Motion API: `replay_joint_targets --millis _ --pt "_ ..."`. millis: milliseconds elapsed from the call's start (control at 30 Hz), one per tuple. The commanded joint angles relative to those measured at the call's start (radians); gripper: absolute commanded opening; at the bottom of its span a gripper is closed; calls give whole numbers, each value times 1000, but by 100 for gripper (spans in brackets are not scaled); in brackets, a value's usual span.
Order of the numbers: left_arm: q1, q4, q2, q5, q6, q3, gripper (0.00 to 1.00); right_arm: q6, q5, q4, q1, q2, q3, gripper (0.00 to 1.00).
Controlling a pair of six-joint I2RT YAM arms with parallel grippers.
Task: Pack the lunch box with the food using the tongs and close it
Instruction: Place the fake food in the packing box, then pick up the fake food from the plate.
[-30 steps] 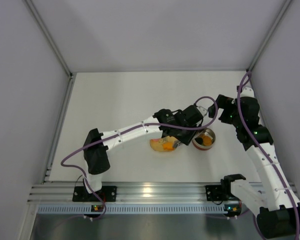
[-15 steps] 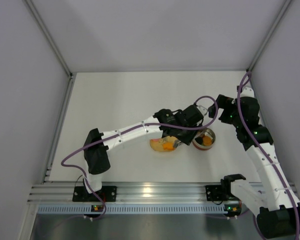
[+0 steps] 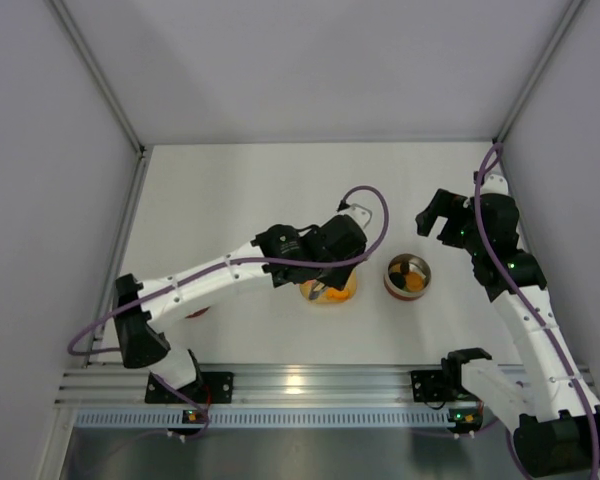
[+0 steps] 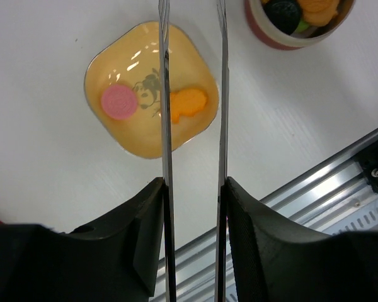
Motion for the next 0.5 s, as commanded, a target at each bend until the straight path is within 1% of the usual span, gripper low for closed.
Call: replay_joint_targets --millis 0,33,133,233,467 --pt "2 -75 -95 -96 -80 -88 47 -3 -1 18 -2 0 33 99" --pt "2 -83 -108 -102 -90 -133 47 -2 1 26 -1 2 30 100" --pt "2 -115 -138 -128 -117 -186 47 3 -32 32 -2 9 26 99" --pt "3 -109 -154 -134 -133 -252 48 6 -41 37 -1 16 23 100" --pt "13 -112 -128 -159 -146 -281 49 1 -39 37 -1 13 18 99"
